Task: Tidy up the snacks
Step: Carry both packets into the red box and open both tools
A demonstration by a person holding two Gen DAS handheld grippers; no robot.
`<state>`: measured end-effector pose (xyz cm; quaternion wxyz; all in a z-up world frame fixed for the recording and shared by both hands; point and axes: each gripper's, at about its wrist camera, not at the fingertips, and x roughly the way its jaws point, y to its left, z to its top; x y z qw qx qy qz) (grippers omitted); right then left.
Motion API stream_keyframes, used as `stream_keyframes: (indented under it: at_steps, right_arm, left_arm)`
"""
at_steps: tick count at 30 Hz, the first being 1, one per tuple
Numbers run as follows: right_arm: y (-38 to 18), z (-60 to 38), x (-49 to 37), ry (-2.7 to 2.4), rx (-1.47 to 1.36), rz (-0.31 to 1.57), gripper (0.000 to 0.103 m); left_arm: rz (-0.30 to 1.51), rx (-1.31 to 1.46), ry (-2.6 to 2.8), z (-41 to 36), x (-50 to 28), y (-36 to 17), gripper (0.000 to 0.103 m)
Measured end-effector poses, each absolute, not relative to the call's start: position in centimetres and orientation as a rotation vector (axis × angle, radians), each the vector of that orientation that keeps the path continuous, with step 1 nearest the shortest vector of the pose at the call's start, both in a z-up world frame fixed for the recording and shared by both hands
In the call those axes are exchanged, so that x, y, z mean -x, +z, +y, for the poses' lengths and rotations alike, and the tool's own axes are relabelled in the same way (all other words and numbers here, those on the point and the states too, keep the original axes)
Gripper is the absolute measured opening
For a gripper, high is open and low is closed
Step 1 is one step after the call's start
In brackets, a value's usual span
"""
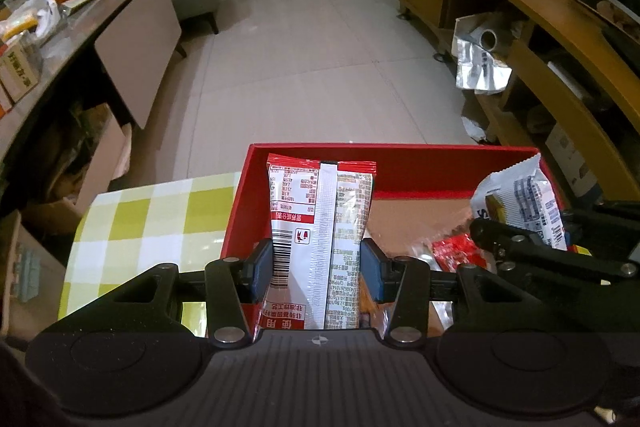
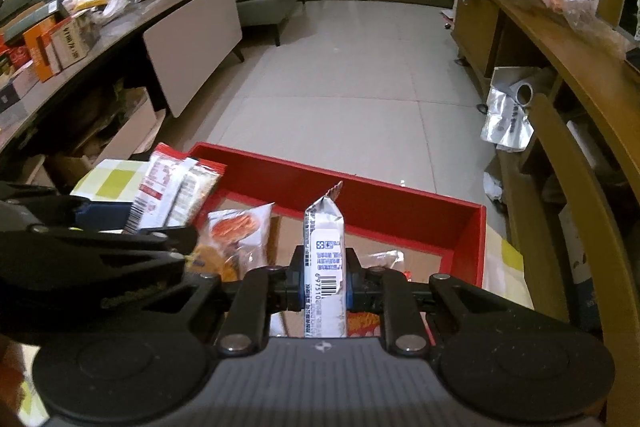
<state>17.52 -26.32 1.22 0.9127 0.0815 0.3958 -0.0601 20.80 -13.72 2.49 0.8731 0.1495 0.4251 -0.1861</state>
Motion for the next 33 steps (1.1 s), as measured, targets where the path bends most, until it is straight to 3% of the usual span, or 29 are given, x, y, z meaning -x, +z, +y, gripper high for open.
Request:
stream_keyframes:
  at_steps: [6,8,12,19,33]
  right_arm:
    - [0.2,-26.6,-18.8,-0.147,-0.179,0.816,0.029]
    - [0.1,-26.6,-18.9,-0.150,-0.183,0.811,0.034]
    - [-0.1,-26.5,-19.1,-0.165,-0.161,0.816,0.054]
    - [0.1,-26.6,-18.6,-0.178,-0.138,0.825,0.054]
    - [3.1,-24.7,-15.0,-0.172,-0.045,0.840,0.054]
  left_arm:
    - [0.882,-0.296,-0.385,-13.9,-21.9,2.1,0.055]
    - [0.889,-0.303,-0.389,-13.9,-22.0,1.8,0.056]
    - [0.896,-0.294,-0.382,-13.8,-22.4,1.6,0.059]
    - [0.880,-0.306,-0.386,-13.8,-21.9,2.0,0.070]
    - [0.884,-0.342,-0.351,-11.7,-19.0,3.5,0.073]
